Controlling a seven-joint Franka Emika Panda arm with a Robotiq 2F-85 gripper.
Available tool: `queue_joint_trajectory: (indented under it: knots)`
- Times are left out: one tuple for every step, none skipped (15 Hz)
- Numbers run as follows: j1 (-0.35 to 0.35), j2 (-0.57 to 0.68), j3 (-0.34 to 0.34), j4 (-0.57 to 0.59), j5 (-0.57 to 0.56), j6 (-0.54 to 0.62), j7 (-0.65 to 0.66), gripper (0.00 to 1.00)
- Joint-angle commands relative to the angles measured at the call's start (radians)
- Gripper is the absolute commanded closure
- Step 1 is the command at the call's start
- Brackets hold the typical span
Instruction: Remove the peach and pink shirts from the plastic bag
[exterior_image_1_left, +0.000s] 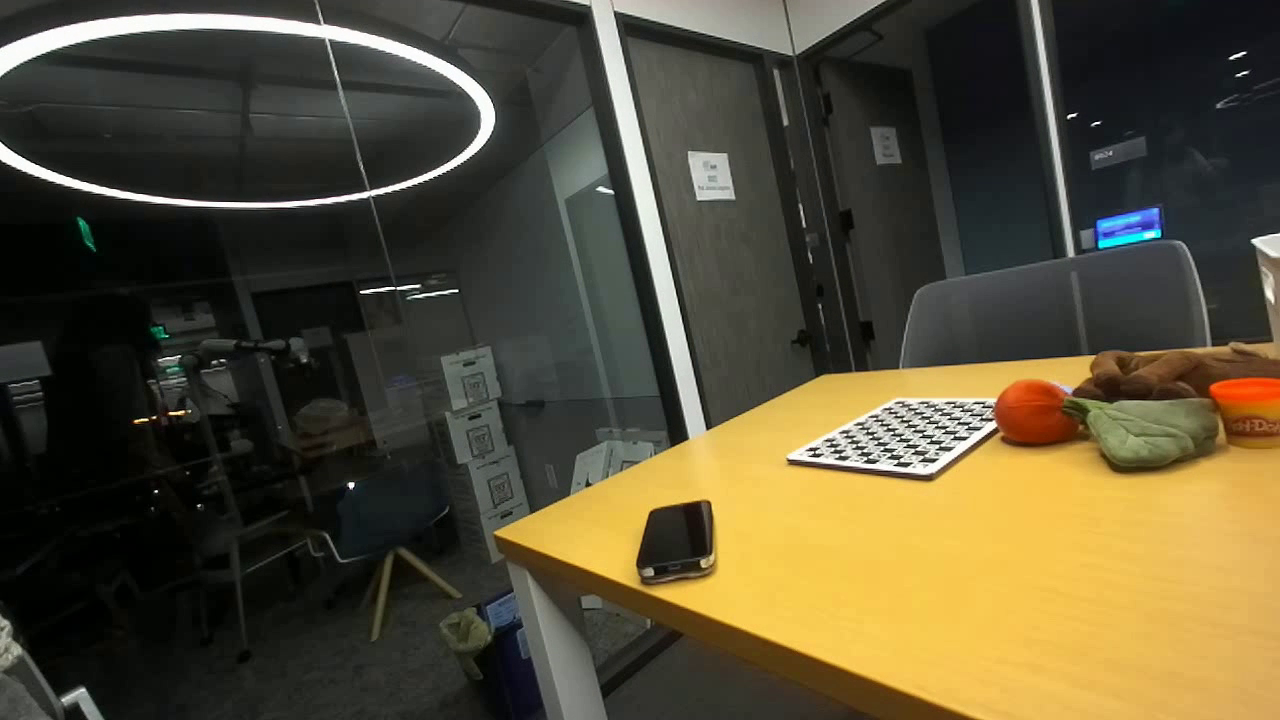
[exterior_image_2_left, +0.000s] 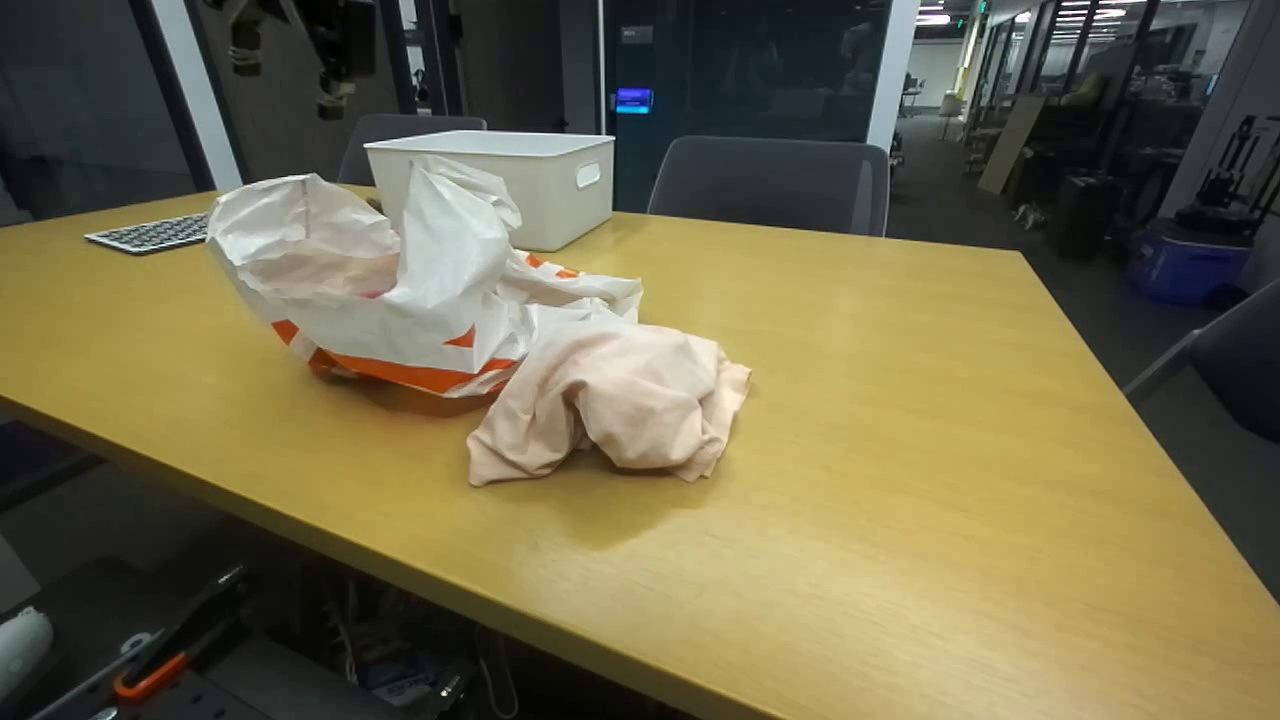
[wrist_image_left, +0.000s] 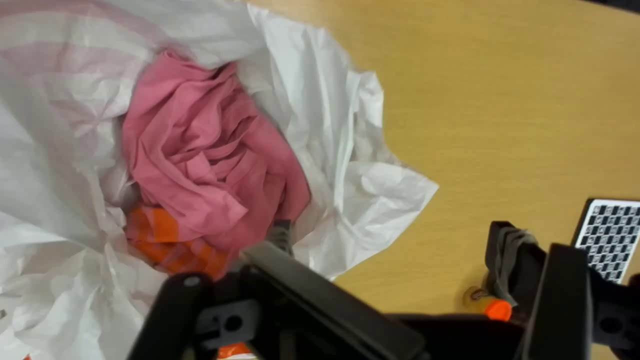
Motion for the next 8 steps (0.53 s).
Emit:
queue_joint_trajectory:
  knots:
    - [-0.041,0.094,0.0,0.001,0.009,0.115,0.029,0.0]
    - [-0.051,0.118,0.0,-0.005,0.002,0.137,0.044,0.0]
    - [-0.056,0.141,-0.001,-0.007,0.005,0.151,0.053,0.0]
    - [-0.063,0.159,0.004,-0.018,-0.003,0.18,0.068,0.0]
    - [-0.067,0.175,0.007,-0.027,-0.011,0.203,0.083,0.0]
    - [-0.071,0.19,0.007,-0.034,-0.017,0.216,0.097,0.0]
    - [-0.072,0.201,0.006,-0.045,-0.016,0.231,0.104,0.0]
    - [-0.073,0.212,0.01,-0.057,-0.025,0.261,0.116,0.0]
